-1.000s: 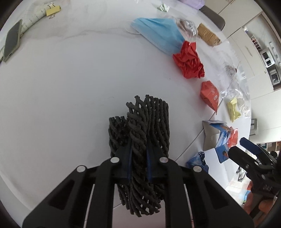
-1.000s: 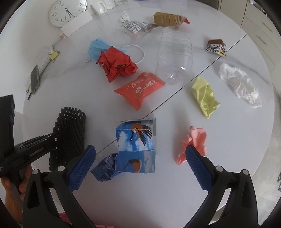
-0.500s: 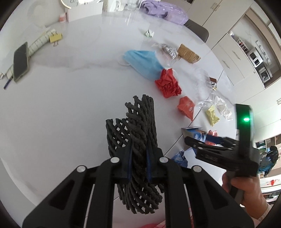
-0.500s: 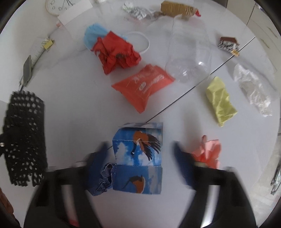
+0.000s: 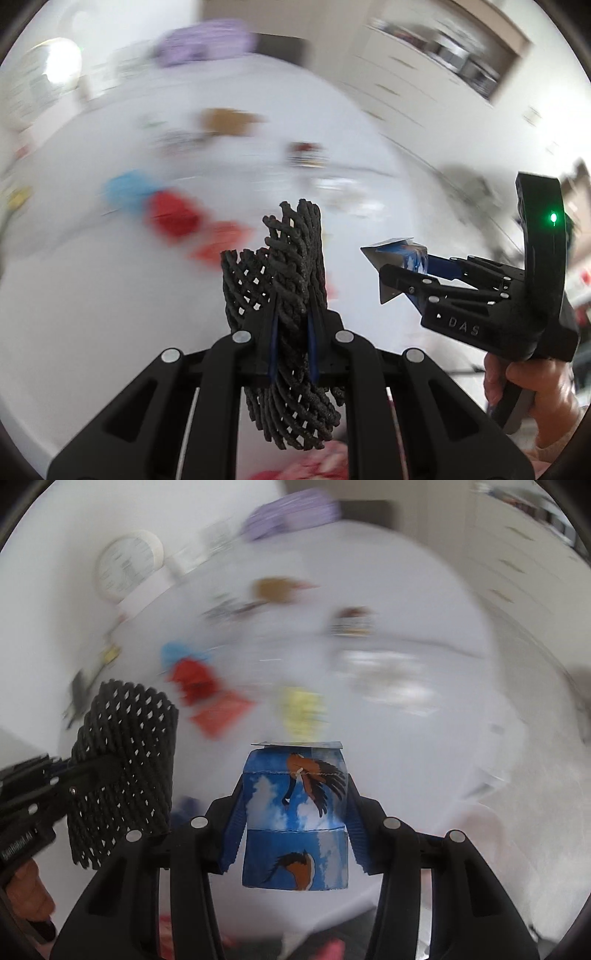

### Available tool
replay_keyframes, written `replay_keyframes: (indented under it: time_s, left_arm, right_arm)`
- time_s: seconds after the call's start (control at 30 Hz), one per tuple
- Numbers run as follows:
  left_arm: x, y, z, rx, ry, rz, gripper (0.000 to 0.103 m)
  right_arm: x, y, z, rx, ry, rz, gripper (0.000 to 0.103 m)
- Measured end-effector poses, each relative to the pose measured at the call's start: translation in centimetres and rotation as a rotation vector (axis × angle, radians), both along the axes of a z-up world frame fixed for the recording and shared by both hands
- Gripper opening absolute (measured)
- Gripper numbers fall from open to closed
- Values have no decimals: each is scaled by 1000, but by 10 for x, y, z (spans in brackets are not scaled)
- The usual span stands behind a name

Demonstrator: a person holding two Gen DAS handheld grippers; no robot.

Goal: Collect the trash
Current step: 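Carry both items over the white bin and open both tools to drop them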

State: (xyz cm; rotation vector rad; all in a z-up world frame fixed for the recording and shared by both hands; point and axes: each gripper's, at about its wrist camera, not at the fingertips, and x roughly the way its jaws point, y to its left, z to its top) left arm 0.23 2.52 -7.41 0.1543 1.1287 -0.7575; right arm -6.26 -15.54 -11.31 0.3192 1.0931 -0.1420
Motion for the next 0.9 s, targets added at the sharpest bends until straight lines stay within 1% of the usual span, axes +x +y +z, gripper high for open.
replay_keyframes:
  time_s: [0.03,0.07,0.1,0.13,0.17,0.2,0.23,0.3,0.4,0.47,0.5,0.57,0.63,0.67,0.7,0.77,0.87,0.9]
  left_arm:
    - [-8,-23,2,-14,13,-45,12]
    - [-15,-40,3,-21,21,-79,12]
    - [-26,-66,2,-28,36,-124,12]
    - [-37,-92,1,-32,57,-167,12]
    - [-45,-107,-2,-34,73,-194,12]
    - [-57,-133,-7,-35,103,-237,12]
    - [-65,-151,-13,-21,124,-261,12]
    - [-85,-189,-29,11,168,-321,12]
    - [-110,-236,-54,80,223,-380,12]
    - [-119,-258,-65,116,245,-384,12]
    - [-123,-269,-72,134,263,-387,12]
    - [-128,-283,-80,168,280,-368,13]
    - [-128,-291,-83,195,276,-352,26]
    - [-127,-293,-83,207,265,-340,46]
    - [-125,-293,-81,222,239,-320,61]
    - [-126,-293,-73,219,196,-298,64]
    - [-124,-292,-61,216,151,-263,71]
    - [-122,-293,-58,217,140,-253,74]
  right_arm:
    - [-12,-14,3,-16,3,-30,49]
    - [-36,-40,6,-41,16,-80,49]
    - [-52,-58,6,-54,31,-112,49]
    - [-68,-76,5,-63,47,-142,49]
    - [-91,-103,-1,-64,72,-186,49]
    - [-102,-117,-4,-62,85,-203,49]
    - [-119,-138,-10,-58,104,-229,49]
    - [-135,-160,-20,-53,124,-245,49]
    - [-153,-193,-39,-36,161,-252,49]
    - [-158,-202,-49,-19,181,-247,49]
    - [-160,-214,-53,-10,194,-244,49]
    - [-165,-226,-63,2,215,-232,49]
    - [-167,-228,-70,9,226,-223,49]
    - [-165,-232,-74,15,232,-213,49]
    - [-165,-235,-79,17,240,-206,49]
    - [-165,-240,-85,32,248,-198,50]
    - [-164,-244,-95,66,255,-179,50]
    - [-160,-243,-96,76,256,-170,54]
